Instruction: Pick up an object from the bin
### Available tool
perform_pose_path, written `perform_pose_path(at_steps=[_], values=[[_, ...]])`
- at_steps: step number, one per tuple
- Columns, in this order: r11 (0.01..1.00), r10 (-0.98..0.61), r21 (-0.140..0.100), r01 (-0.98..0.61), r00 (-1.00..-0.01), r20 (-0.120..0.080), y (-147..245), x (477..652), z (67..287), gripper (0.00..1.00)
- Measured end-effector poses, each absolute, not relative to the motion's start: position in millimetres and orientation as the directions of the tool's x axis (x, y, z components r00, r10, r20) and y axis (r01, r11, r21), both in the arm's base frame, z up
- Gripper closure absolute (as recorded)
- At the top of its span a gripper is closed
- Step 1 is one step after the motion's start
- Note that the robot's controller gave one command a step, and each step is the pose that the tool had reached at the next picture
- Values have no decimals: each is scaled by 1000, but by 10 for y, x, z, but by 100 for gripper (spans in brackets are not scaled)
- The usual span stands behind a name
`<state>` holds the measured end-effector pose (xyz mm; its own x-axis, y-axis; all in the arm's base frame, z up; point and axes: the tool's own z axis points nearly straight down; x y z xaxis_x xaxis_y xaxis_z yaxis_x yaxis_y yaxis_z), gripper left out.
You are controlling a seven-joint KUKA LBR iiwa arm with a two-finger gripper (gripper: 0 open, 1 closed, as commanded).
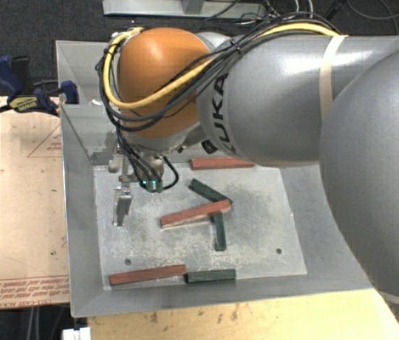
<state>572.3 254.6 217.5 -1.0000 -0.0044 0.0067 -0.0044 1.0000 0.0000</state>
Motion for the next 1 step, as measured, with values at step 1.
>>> perform_pose_path(at_steps=[1], values=[[1000,-1,1,-1,-1000,0,2534,5743,2221,0]])
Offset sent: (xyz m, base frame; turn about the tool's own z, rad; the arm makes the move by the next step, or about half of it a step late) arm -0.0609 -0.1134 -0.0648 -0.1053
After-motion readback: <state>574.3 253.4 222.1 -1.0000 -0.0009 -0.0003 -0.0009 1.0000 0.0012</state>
